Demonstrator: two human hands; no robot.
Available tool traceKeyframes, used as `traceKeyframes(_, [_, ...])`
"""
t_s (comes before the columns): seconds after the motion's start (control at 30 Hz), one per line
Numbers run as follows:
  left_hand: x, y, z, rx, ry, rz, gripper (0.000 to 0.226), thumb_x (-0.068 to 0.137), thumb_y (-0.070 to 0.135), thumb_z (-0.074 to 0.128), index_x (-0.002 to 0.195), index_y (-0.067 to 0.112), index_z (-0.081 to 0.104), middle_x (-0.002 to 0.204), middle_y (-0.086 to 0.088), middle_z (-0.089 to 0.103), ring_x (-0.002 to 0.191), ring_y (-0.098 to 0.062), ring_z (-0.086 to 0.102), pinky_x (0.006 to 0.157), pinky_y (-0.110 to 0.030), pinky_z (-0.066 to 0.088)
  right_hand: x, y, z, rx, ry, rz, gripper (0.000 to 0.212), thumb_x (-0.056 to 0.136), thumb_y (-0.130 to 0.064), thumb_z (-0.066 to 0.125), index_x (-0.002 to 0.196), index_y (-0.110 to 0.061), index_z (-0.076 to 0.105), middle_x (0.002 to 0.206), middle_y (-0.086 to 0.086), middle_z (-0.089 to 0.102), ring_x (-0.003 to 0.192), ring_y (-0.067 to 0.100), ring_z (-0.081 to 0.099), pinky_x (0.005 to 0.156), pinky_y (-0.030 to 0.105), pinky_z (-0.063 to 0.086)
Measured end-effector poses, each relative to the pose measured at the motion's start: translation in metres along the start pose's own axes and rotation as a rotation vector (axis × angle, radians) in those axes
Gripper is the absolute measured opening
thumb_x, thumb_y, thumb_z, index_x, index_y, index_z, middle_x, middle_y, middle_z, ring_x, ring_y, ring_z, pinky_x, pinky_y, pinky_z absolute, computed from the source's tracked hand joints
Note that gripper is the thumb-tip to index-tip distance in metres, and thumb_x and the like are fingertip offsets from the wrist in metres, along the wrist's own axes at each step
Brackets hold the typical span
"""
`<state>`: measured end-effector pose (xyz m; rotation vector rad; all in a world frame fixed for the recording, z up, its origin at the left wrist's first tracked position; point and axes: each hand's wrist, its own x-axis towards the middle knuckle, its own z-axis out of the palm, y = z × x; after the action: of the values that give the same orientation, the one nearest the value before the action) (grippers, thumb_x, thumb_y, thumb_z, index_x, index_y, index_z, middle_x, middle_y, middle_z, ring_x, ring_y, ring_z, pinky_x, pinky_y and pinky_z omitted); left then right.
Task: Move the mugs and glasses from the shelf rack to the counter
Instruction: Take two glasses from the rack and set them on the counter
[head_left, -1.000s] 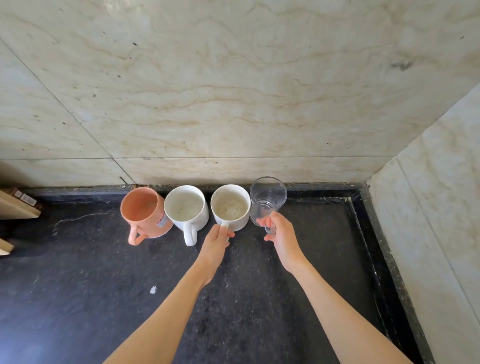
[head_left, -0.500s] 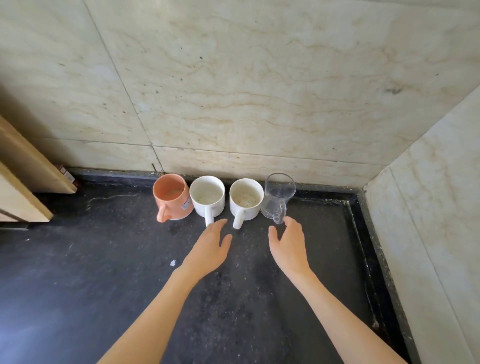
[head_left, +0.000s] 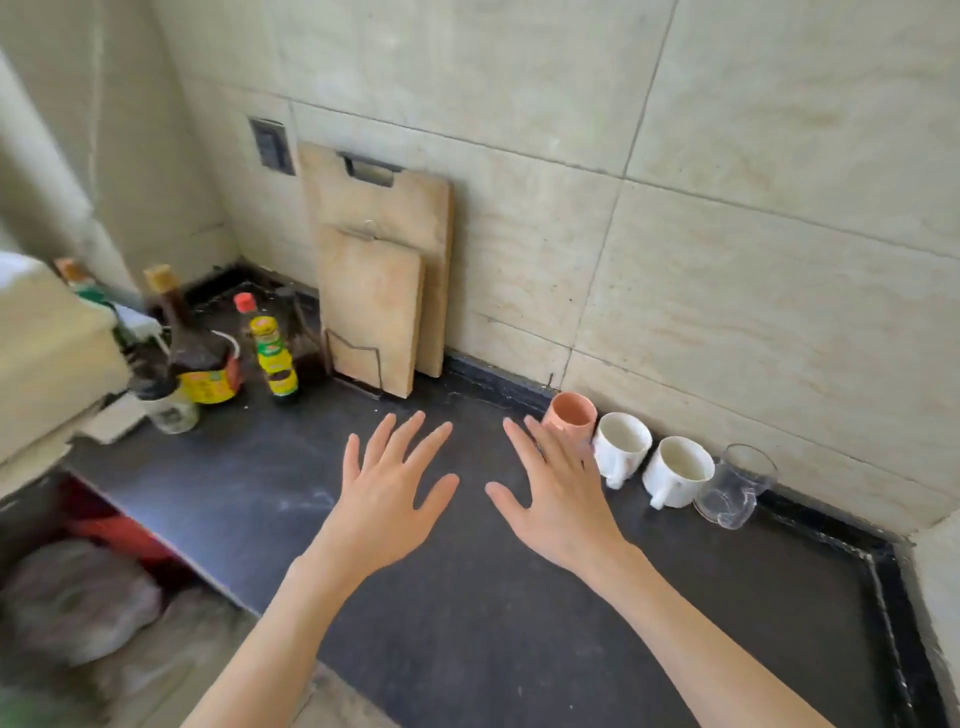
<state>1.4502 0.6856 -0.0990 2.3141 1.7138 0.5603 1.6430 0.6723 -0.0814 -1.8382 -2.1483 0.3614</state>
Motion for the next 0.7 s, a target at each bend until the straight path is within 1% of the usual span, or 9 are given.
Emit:
traceKeyframes(0.17, [-0.117, -0.084, -0.085, 0.056, 0.12, -0.201, 0.055, 0.092, 0.052, 0.03, 0.143, 0.046, 0.012, 0.158, 0.008, 0.006, 0.145, -0.018, -0.007, 0.115, -0.045, -0.007, -0.01, -0.142, 0.033, 0.027, -0.03, -0.259, 0.066, 0.09, -0.053, 0.037, 0.147, -0.034, 0.007, 0.159, -0.003, 0.008, 0.146, 0.017, 0.001, 0.115, 0.053, 0.002])
traceKeyframes(0.27, [-0.199, -0.132, -0.133, 0.105, 0.192, -0.346, 0.055, 0.091, 0.057, 0.024, 0.142, 0.05, 0.007, 0.158, 0.009, 0.005, 0.144, -0.016, -0.01, 0.114, -0.044, -0.01, -0.025, -0.235, 0.061, 0.073, -0.078, -0.436, 0.066, 0.09, -0.052, 0.038, 0.146, -0.034, 0.009, 0.158, -0.003, 0.01, 0.145, 0.017, 0.002, 0.116, 0.054, 0.003])
traceKeyframes(0.33, [-0.252, -0.161, -0.162, 0.145, 0.237, -0.457, 0.056, 0.09, 0.059, 0.021, 0.142, 0.049, 0.005, 0.158, 0.009, 0.005, 0.144, -0.015, -0.011, 0.114, -0.043, -0.011, -0.037, -0.298, 0.08, 0.096, -0.095, -0.554, 0.066, 0.089, -0.052, 0.038, 0.146, -0.034, 0.01, 0.158, -0.003, 0.012, 0.145, 0.017, 0.004, 0.116, 0.053, 0.004])
traceKeyframes(0.4, [-0.308, -0.187, -0.188, 0.191, 0.283, -0.576, 0.057, 0.091, 0.057, 0.023, 0.143, 0.046, 0.007, 0.158, 0.008, 0.007, 0.145, -0.016, -0.008, 0.115, -0.043, -0.008, -0.054, -0.359, 0.1, 0.116, -0.108, -0.673, 0.066, 0.089, -0.053, 0.039, 0.146, -0.033, 0.013, 0.157, -0.002, 0.016, 0.145, 0.017, 0.007, 0.115, 0.053, 0.006])
traceKeyframes(0.53, [-0.411, -0.224, -0.232, 0.253, 0.375, -0.789, 0.056, 0.092, 0.052, 0.03, 0.144, 0.042, 0.012, 0.156, 0.005, 0.015, 0.145, -0.019, -0.001, 0.115, -0.045, -0.003, -0.098, -0.467, 0.139, 0.147, -0.191, -0.894, 0.067, 0.088, -0.054, 0.041, 0.146, -0.031, 0.016, 0.156, -0.001, 0.02, 0.144, 0.018, 0.011, 0.114, 0.053, 0.008])
traceKeyframes(0.6, [-0.46, -0.236, -0.25, 0.279, 0.432, -0.898, 0.055, 0.093, 0.05, 0.031, 0.144, 0.041, 0.013, 0.156, 0.005, 0.015, 0.145, -0.019, 0.0, 0.115, -0.046, -0.002, -0.118, -0.516, 0.156, 0.144, -0.217, -1.008, 0.067, 0.087, -0.056, 0.04, 0.145, -0.031, 0.018, 0.155, 0.0, 0.022, 0.143, 0.018, 0.013, 0.114, 0.053, 0.01])
traceKeyframes(0.7, [-0.523, -0.253, -0.272, 0.325, 0.488, -1.038, 0.055, 0.094, 0.048, 0.032, 0.145, 0.037, 0.015, 0.155, 0.004, 0.018, 0.144, -0.019, 0.003, 0.116, -0.047, 0.003, -0.143, -0.584, 0.174, 0.177, -0.23, -1.16, 0.066, 0.087, -0.056, 0.041, 0.144, -0.029, 0.022, 0.149, 0.001, 0.031, 0.14, 0.02, 0.022, 0.112, 0.053, 0.016])
